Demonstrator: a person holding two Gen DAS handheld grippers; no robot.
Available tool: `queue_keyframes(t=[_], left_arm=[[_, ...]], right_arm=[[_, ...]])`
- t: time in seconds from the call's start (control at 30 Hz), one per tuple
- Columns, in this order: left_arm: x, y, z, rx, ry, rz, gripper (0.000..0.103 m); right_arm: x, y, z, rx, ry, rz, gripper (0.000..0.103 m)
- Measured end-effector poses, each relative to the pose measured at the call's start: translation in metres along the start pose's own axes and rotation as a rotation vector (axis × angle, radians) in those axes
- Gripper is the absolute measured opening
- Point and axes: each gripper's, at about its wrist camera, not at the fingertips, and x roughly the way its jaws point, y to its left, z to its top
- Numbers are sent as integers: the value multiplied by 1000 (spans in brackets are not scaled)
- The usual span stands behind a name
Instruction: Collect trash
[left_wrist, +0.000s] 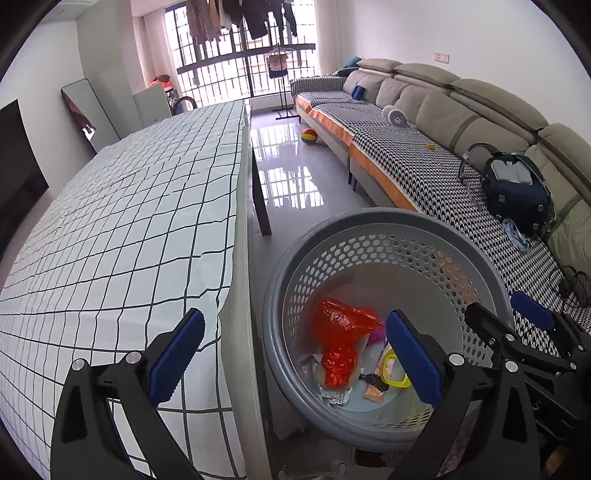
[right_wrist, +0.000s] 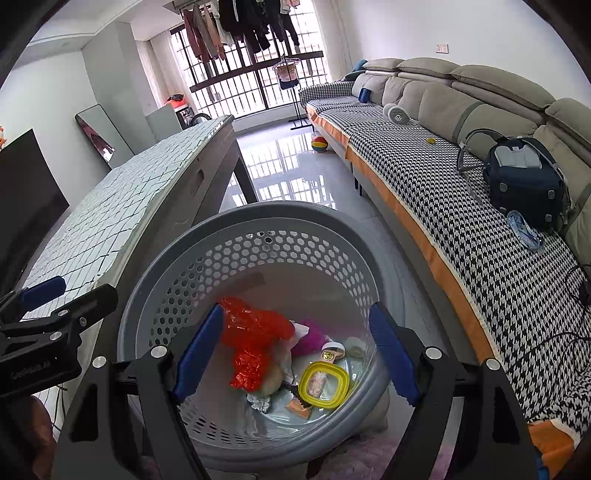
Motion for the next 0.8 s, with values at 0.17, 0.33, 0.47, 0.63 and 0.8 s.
queue_keyframes(t=[0.17,0.33,0.47,0.63,0.8], left_arm=[[-2,2,0,-6,-15,14,97],[-3,1,1,5,-15,13,97],[-5,-2,1,16,-18,19,97],[-4,-2,1,19,-17,14,97],[-4,-2,1,19,-16,15,97]], right_arm=[[0,0,0,0,1,0,77],[0,0,0,0,0,0,77],[0,0,0,0,1,0,77],[0,-1,0,0,0,0,77],[0,-1,0,0,1,0,77]])
